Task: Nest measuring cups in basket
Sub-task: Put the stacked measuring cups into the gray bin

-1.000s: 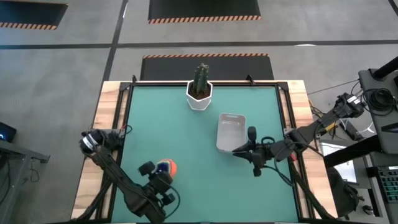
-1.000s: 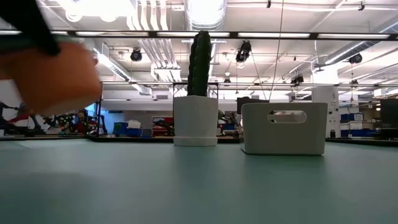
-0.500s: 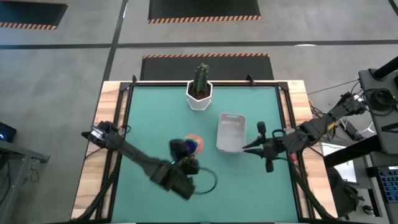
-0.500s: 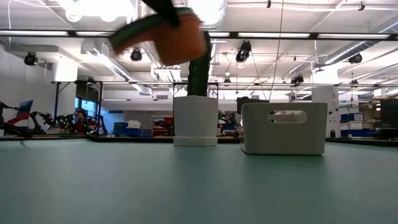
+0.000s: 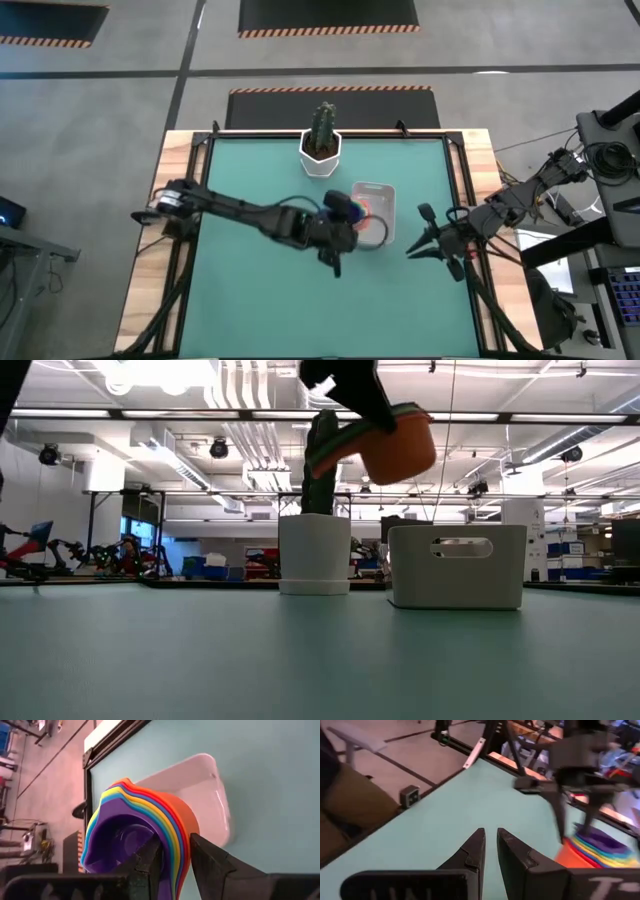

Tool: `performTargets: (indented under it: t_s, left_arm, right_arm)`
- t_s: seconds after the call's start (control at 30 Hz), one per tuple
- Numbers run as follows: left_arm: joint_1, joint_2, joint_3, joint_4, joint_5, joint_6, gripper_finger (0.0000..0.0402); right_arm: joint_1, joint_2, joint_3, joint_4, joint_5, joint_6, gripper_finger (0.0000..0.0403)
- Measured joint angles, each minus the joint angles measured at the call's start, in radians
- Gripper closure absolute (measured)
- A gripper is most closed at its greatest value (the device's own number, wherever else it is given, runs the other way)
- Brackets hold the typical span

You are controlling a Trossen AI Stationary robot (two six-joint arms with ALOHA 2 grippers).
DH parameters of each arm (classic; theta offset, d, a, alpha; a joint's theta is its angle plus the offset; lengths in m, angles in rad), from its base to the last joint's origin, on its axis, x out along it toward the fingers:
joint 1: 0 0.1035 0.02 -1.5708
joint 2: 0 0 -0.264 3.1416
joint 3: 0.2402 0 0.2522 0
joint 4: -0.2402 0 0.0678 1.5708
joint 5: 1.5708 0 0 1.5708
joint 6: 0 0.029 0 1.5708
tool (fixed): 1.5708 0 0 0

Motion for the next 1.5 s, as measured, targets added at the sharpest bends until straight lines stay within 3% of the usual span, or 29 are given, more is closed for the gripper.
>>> performTargets:
  t_s: [0.23, 0.4, 0.57, 0.77, 1.13, 1.3, 1.5]
  left_arm:
    - [0.077, 0.043, -0.002, 0.205, 0.124, 0.150, 0.0323]
    - [0.108, 0.106, -0.002, 0.306, 0.130, 0.202, 0.0323]
    - [0.136, 0.155, -0.002, 0.333, 0.057, 0.067, 0.0323]
    - [0.149, 0.168, 0.017, 0.365, -0.114, -0.242, 0.0323]
    - [0.154, 0.180, 0.097, 0.296, -0.110, -0.631, 0.0323]
    - [0.152, 0.189, 0.101, 0.285, -0.107, -0.697, 0.0323]
    - [0.151, 0.234, 0.222, 0.193, -0.078, -0.716, 0.0323]
  right_arm:
    - [0.000, -0.033, -0.017, -0.005, -0.077, -0.007, 0.0365]
    - [0.000, -0.047, -0.018, -0.022, -0.093, 0.015, 0.0365]
    - [0.000, -0.051, -0.022, -0.029, -0.096, 0.029, 0.0365]
    - [0.000, -0.049, -0.024, -0.028, -0.093, 0.028, 0.0365]
    - [0.000, -0.050, -0.025, -0.029, -0.093, 0.019, 0.0365]
    - [0.000, -0.051, -0.025, -0.031, -0.093, 0.019, 0.0365]
    - [0.000, -0.056, -0.025, -0.040, -0.093, 0.019, 0.0365]
